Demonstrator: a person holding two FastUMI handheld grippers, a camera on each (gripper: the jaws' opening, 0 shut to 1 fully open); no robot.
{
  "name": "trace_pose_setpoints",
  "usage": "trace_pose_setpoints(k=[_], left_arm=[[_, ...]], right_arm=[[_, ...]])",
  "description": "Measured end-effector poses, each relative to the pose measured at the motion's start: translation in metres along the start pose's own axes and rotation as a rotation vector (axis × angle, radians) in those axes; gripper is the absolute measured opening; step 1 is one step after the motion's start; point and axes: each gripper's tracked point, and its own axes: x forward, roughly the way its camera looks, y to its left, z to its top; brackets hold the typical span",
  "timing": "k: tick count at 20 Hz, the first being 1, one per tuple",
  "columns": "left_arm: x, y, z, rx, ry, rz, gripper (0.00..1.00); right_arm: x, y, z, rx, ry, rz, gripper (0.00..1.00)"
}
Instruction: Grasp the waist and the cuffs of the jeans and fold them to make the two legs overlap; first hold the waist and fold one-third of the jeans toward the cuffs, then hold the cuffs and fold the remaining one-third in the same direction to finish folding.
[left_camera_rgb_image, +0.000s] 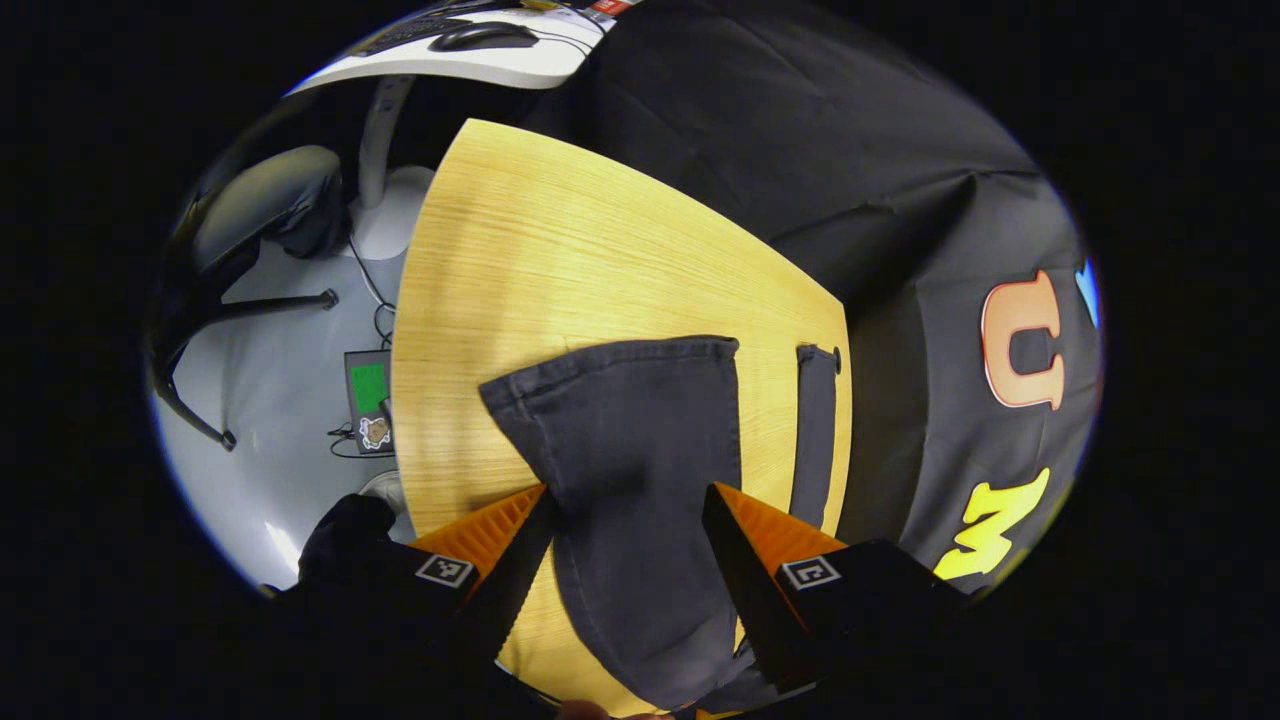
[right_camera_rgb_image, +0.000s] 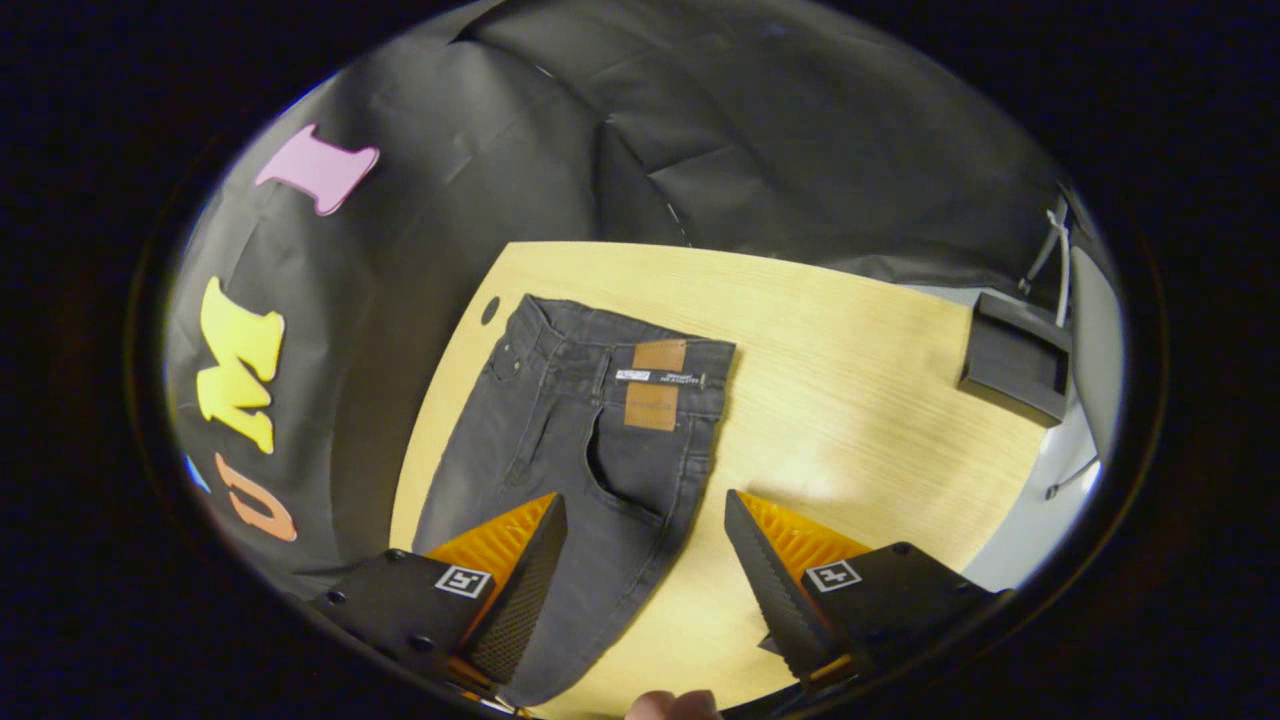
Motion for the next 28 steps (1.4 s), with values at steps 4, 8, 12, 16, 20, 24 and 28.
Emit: trace_pose_setpoints(k=[4,8,12,16,20,24,28], left_arm=[[0.011,-0.003,0.0,-0.042,-0.007,0.006,0.71],[0.023,-0.013,0.0,0.002,0.003,0.009,0.72],[0.036,-0.026,0.0,0.043,0.015,0.01,0.67],[0.048,-0.032,-0.002,0.074,0.039,0.02,0.54],[0.055,-0.029,-0.002,0.091,0.07,0.052,0.22],[0.046,-0.04,0.001,0.11,0.107,0.045,0.06],[0.026,-0.065,0.003,0.134,0.131,0.002,0.04]], right_arm=[[0.018,-0.008,0.017,0.083,-0.015,-0.02,0.92],[0.035,0.006,0.028,0.069,-0.021,0.0,0.95],[0.038,0.009,0.031,0.026,-0.012,-0.016,0.92],[0.04,-0.001,0.034,0.038,-0.037,-0.11,0.62],[0.039,-0.014,0.035,0.084,-0.031,-0.195,0.19],[0.04,-0.011,0.034,0.115,0.019,-0.189,0.01],[0.01,0.01,0.044,0.101,0.017,-0.087,0.01]])
